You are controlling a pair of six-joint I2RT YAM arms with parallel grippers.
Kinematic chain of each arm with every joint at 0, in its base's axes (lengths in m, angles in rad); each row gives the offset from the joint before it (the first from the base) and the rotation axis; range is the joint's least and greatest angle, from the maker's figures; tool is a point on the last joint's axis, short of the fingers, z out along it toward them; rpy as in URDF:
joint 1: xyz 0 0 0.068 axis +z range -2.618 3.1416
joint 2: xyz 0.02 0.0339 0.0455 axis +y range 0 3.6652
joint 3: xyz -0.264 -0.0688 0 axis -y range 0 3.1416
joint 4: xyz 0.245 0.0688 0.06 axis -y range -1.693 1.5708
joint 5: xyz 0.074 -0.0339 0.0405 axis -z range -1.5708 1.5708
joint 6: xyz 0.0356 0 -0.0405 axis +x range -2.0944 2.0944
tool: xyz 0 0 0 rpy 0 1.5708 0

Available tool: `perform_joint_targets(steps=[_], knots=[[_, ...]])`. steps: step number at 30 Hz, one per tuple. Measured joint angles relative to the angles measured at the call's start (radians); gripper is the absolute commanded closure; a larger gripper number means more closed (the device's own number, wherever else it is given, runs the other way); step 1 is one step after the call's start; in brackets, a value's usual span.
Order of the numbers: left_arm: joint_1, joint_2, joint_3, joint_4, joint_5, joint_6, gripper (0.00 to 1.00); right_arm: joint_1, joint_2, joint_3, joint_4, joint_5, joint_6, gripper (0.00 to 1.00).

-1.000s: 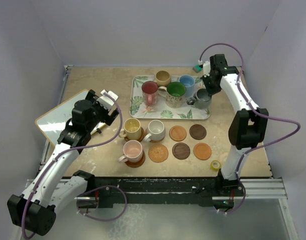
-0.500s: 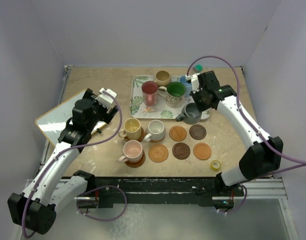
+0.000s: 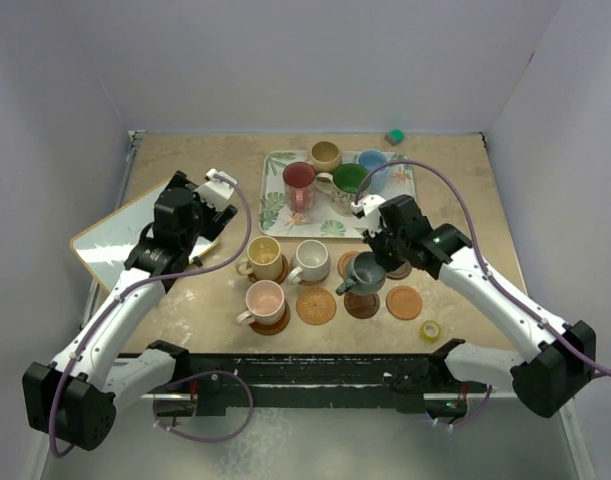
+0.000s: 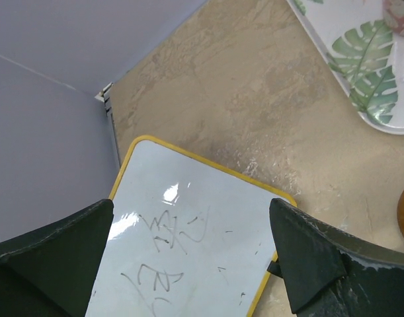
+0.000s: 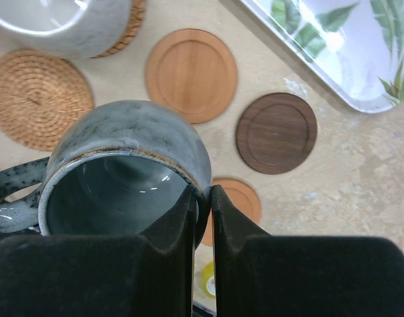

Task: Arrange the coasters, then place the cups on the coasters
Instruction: Pick up the cup from the tray, then place the cup on the coaster.

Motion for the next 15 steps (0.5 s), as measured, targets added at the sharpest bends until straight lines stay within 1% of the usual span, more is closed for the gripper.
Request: perform_joint_targets(steps=[3,6,9,15], knots=[[0.000,0.024,0.000,0.002,-0.014,0.024,0.02,0.040,-0.040,-0.016,0.015,-0.027,0.021,1.00],[0.000,0.045,0.000,0.011,-0.023,0.043,0.02,0.071,-0.040,-0.017,0.041,-0.042,0.045,1.00],[0.000,0.074,0.000,0.018,-0.027,0.058,0.02,0.104,-0.010,-0.017,0.060,-0.048,0.073,1.00],[0.000,0.119,0.008,0.019,-0.047,0.073,0.02,0.215,0.090,-0.017,0.079,-0.016,0.129,1.00]])
